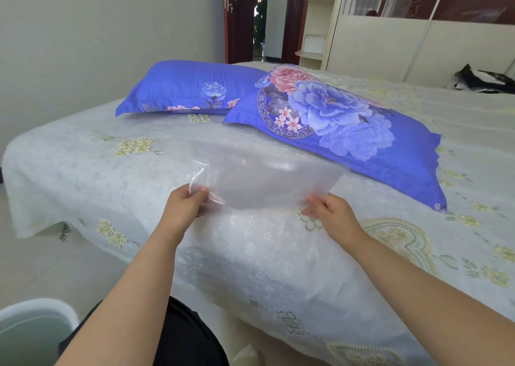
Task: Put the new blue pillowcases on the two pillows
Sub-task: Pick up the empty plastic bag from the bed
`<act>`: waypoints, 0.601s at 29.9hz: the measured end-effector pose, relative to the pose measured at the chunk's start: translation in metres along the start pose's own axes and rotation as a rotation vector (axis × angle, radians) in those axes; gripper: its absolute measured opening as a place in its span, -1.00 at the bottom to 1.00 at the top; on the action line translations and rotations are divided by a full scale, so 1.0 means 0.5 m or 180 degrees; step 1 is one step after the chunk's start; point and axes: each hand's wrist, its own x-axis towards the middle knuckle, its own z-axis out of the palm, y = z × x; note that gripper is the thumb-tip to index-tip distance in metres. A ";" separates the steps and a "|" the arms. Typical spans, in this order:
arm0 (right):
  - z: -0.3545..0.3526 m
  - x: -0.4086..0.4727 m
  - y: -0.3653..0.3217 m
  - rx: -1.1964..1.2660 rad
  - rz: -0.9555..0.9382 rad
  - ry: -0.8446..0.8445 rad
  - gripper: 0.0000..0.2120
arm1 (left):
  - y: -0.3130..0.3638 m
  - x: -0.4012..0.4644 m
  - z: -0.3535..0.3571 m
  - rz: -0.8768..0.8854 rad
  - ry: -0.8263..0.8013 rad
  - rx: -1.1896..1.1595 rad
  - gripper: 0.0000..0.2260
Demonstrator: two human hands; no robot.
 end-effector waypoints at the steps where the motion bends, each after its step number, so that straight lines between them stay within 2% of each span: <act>1: -0.001 0.004 0.005 -0.0065 0.0268 0.0030 -0.81 | -0.004 0.007 -0.006 -0.0096 0.0138 0.0000 -0.86; 3: -0.005 0.012 0.014 -0.0293 0.0654 -0.0049 -0.69 | -0.015 0.017 -0.015 -0.0417 0.0177 0.0047 -0.93; 6: -0.005 0.030 0.013 -0.0252 0.1333 0.0112 -0.62 | -0.032 0.027 -0.015 -0.1017 -0.0047 0.0174 -0.64; 7: -0.005 0.034 0.009 -0.0180 0.1594 0.0149 -0.64 | -0.033 0.029 -0.012 -0.1108 -0.0016 0.0296 -0.61; 9: -0.003 0.040 0.001 -0.0235 0.2041 0.0014 -0.67 | -0.042 0.041 -0.009 -0.1043 0.0182 0.1145 -0.64; 11: -0.003 0.047 -0.002 -0.0463 0.2127 -0.0059 -0.63 | -0.052 0.057 -0.007 -0.0867 0.0421 0.2171 -0.59; 12: -0.003 0.052 -0.002 -0.0560 0.2078 -0.0117 -0.65 | -0.053 0.061 -0.008 -0.0852 0.0431 0.2200 -0.61; 14: -0.003 0.064 -0.008 -0.0376 0.2074 -0.0304 -0.72 | -0.047 0.062 -0.011 -0.0945 0.0131 0.1541 -0.76; 17: -0.017 0.067 -0.011 0.0885 0.2568 -0.0485 -0.86 | -0.040 0.055 -0.033 -0.1295 -0.0282 0.0583 -0.93; 18: -0.023 0.063 -0.008 0.1316 0.2672 -0.0538 -0.90 | -0.038 0.050 -0.040 -0.1443 -0.0448 0.0254 -0.91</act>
